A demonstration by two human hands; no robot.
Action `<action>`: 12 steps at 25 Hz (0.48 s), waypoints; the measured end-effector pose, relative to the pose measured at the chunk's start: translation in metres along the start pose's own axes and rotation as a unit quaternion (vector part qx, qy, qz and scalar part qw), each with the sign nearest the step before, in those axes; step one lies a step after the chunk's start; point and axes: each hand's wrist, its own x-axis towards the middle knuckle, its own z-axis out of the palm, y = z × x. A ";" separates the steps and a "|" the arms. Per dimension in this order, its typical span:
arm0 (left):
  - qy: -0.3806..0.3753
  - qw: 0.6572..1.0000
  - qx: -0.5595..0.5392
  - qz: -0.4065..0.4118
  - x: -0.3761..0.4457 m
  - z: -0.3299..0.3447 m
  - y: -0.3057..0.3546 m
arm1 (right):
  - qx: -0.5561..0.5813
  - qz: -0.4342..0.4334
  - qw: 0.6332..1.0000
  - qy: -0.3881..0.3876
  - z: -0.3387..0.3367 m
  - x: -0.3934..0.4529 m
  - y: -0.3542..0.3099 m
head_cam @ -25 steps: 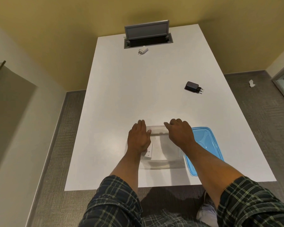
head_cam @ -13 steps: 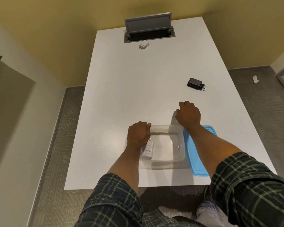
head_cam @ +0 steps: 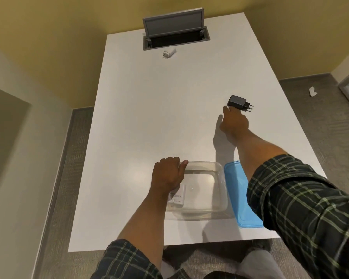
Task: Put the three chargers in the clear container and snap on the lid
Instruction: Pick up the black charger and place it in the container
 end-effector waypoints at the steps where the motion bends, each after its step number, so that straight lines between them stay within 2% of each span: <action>1: 0.010 1.000 0.006 0.001 0.000 0.001 0.001 | 0.006 0.007 1.000 0.005 -0.002 0.009 0.004; 5: 0.037 0.999 0.020 -0.003 0.001 0.010 0.002 | 0.024 0.018 1.000 0.006 -0.003 0.040 0.018; 12: 0.090 0.996 0.019 -0.005 0.000 0.020 0.001 | -0.049 0.026 0.998 0.010 0.004 0.068 0.027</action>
